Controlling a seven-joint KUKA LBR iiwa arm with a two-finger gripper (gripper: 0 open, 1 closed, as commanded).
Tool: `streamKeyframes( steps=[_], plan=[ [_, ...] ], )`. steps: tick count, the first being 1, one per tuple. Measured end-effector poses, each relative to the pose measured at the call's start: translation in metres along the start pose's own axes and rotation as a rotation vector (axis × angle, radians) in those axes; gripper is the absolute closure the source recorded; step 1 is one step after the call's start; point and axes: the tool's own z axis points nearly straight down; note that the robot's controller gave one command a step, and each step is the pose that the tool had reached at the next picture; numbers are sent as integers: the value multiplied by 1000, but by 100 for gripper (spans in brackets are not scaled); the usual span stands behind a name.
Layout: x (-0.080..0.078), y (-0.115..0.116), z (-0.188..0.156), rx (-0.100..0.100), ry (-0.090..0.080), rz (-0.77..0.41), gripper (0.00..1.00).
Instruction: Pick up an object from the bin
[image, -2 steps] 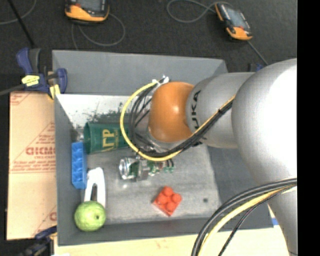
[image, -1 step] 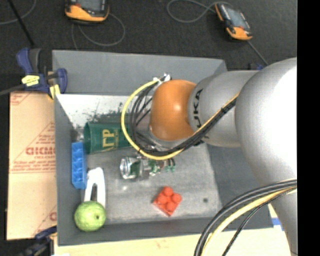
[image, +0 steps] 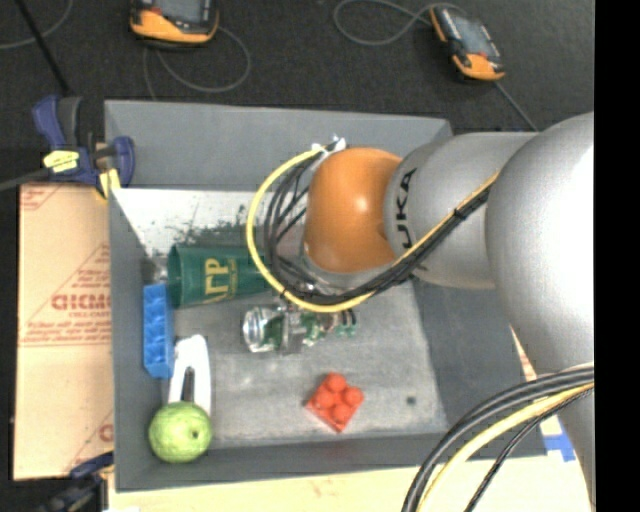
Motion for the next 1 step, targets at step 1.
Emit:
streamKeyframes(
  steps=[1],
  plan=[
    [-1,0,-19,0,-4,0,100]
  ],
)
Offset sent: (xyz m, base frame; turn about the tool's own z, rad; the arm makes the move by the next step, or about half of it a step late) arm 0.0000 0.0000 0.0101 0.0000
